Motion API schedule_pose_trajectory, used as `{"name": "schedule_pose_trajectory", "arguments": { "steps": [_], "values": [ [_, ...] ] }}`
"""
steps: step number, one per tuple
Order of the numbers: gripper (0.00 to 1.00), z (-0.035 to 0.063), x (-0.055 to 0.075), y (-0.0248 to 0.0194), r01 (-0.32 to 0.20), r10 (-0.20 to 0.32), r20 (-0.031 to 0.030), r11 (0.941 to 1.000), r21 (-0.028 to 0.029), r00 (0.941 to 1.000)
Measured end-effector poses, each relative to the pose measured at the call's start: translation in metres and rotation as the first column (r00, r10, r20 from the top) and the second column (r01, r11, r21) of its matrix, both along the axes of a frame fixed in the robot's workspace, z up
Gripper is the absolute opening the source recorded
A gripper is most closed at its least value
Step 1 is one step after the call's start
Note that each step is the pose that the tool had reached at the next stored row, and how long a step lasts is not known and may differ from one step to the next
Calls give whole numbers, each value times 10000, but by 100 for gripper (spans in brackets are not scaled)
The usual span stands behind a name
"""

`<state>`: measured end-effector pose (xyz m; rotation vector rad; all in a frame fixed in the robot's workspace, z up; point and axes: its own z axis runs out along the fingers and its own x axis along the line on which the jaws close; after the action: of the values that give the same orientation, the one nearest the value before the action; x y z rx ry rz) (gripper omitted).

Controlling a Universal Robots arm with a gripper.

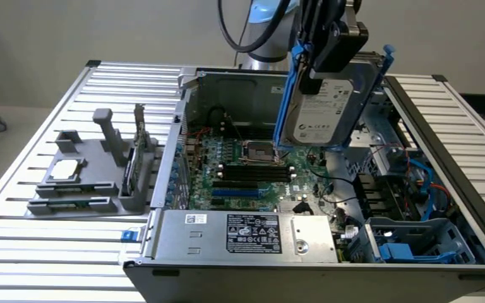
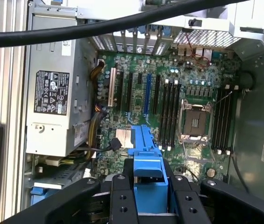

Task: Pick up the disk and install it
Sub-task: 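Pick up the disk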

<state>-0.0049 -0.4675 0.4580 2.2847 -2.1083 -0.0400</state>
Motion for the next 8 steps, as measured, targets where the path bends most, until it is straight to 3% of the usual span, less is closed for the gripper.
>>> {"name": "schedule_pose_trajectory", "arguments": {
  "steps": [8],
  "values": [
    [33,0,96,-140,9,-9,2,10000,64,10000]
  ]
}}
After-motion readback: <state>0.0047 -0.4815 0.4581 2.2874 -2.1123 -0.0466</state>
